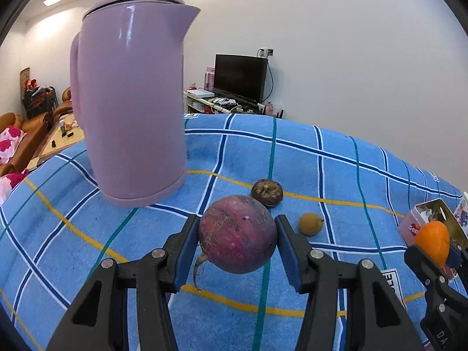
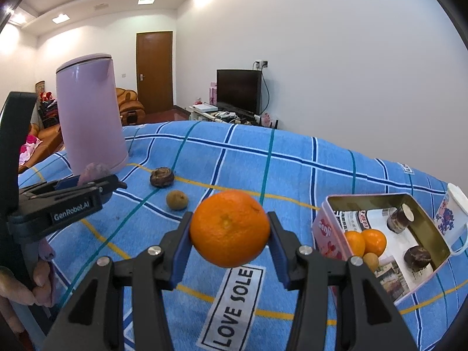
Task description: Organize fruits
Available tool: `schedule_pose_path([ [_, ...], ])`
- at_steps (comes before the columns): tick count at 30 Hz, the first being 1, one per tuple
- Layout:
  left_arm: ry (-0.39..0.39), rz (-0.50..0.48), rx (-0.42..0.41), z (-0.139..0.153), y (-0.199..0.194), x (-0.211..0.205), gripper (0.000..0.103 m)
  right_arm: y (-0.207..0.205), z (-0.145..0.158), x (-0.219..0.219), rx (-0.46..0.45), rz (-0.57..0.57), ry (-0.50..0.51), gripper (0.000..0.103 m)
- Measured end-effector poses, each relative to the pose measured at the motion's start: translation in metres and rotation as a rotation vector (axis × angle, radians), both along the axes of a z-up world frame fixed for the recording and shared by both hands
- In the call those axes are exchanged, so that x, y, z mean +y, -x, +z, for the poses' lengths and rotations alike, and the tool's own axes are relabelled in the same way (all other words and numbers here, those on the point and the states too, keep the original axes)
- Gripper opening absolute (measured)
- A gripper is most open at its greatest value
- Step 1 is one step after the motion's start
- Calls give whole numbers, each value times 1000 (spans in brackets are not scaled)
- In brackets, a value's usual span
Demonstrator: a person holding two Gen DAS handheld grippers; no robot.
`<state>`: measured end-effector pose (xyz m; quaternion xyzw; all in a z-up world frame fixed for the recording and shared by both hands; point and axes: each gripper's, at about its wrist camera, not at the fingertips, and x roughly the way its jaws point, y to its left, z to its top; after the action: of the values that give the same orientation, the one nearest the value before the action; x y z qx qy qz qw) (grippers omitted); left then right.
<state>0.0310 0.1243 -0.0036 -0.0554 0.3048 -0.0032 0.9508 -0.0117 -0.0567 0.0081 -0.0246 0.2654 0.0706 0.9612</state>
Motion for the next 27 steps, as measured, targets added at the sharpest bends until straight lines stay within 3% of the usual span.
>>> schedule_pose_path([
  [13,-104,-51,-47,4,20,-42,54,16,0,-15,-14,2,22,51],
  [27,-135,-70,-117,20,39,-77,54,31,8,-52,-68,-40,30,51],
])
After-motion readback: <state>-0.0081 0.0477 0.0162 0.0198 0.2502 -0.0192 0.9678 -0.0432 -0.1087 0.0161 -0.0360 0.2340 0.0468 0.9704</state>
